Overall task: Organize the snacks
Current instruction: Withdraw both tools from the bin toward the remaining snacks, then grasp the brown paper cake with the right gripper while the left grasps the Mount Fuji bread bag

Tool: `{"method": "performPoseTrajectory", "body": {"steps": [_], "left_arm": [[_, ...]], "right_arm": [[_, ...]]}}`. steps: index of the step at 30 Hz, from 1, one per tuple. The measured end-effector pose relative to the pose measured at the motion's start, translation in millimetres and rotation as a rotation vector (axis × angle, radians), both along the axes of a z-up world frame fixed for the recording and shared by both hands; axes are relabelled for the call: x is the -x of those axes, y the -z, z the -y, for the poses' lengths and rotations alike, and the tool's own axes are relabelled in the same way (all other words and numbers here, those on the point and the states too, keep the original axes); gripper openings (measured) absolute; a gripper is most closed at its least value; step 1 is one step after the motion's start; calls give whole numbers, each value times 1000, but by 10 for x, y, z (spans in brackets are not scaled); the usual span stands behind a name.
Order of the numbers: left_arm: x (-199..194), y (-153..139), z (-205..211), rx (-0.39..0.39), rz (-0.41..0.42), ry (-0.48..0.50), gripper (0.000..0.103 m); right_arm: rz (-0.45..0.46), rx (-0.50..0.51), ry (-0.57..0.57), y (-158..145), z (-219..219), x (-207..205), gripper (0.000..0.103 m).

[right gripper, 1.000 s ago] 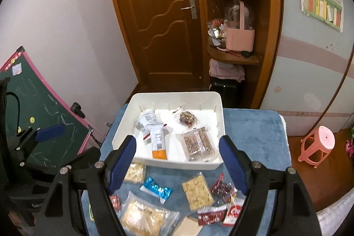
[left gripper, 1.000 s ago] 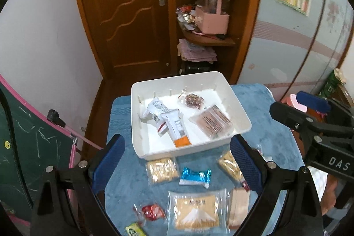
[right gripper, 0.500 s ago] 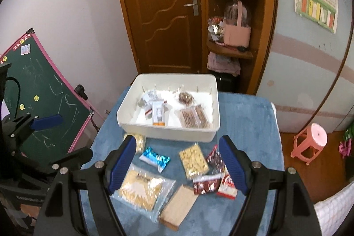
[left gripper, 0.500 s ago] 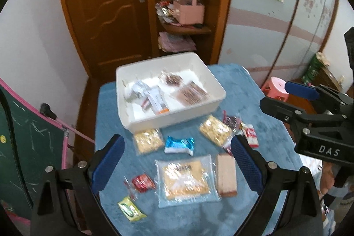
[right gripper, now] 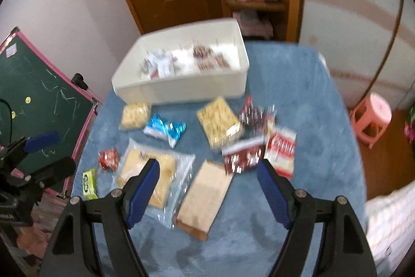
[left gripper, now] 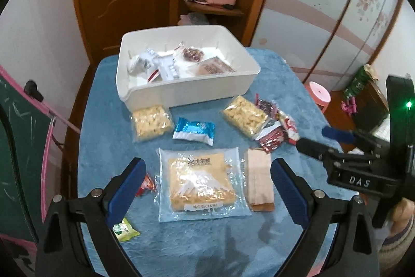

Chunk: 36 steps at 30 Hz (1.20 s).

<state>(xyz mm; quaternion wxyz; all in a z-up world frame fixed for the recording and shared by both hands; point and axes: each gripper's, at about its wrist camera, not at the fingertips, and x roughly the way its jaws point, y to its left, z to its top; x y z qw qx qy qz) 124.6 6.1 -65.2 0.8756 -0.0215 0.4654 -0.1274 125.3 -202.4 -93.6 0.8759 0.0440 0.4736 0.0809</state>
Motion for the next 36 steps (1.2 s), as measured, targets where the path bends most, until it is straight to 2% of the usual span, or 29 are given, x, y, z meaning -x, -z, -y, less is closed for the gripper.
{"method": "performPoseTrajectory", "body": {"steps": [2,6,11,18,25,30,32,34,36], "left_arm": [[-10,135,29,-6,-11,-15,96],[-52,502,123,-3,-86,-9,96],[-98,819,224,-77,-134,3,96],[-130,1009,176,-102,-157,3,96],[-172,1207,196,-118,-198,31,96],[-185,1271,212,-135,-203,38,96],[-207,1297,187,-125,-212,33,96],[-227,1321,183,-113,-224,30,96],[-246,1342,191,-102,-236,32,96]], "right_arm": [[-40,-23,24,194,17,12,78],[-129,-49,78,613,34,11,78],[-184,-27,89,911,-76,-44,78],[-209,57,133,1128,-159,-142,78],[-245,32,132,1239,-246,-240,78],[-244,169,113,1302,-447,-308,80],[-236,193,110,1304,-485,-301,78],[-228,196,103,1301,-499,-282,74],[-217,201,91,1275,-474,-232,61]]}}
